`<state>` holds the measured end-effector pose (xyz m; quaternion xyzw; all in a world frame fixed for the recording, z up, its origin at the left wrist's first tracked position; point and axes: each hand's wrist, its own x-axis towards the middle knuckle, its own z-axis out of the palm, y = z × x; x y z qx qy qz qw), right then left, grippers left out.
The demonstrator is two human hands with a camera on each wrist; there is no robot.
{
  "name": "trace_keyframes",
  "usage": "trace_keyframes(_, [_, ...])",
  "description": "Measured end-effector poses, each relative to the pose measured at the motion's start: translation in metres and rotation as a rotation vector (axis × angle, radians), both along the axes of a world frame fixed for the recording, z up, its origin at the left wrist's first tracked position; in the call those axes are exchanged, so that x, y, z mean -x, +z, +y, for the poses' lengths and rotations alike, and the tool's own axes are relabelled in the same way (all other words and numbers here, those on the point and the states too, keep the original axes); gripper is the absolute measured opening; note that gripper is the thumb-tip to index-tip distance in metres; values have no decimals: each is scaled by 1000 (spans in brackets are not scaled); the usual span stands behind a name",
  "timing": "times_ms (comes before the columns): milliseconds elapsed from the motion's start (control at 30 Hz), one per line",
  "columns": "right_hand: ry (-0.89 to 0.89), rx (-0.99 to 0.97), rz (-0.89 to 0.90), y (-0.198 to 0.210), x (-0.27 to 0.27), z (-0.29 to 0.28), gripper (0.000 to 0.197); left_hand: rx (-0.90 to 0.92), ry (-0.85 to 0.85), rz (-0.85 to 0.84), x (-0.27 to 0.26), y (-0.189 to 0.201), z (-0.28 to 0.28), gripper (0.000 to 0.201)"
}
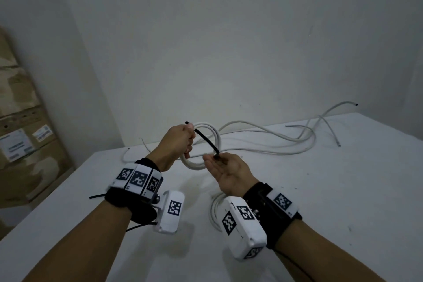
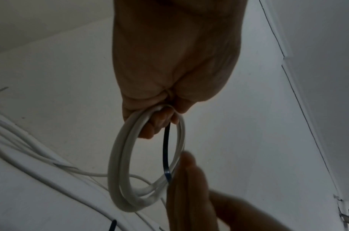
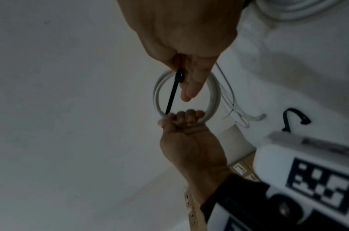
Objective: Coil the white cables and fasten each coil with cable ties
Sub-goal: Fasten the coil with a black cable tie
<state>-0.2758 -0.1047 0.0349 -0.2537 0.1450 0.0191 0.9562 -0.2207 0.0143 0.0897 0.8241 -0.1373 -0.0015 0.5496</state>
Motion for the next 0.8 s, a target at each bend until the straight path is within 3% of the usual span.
trace_keyframes(267, [196,16,-73,22,-9,6,28,-50,-37,19,4,-8,-8,39])
trace_keyframes(467, [227,89,-119,15,-11,1,25,-128,4,-59,8,-9,-11,21])
trace_keyframes(667, [124,357,-146,11,1,0,16,-68,-3,-136,9,-13,-13,20])
trace_keyframes(800, [12,582,-267,14,13,-1,9,-27,7,-134,7,-15,-13,21])
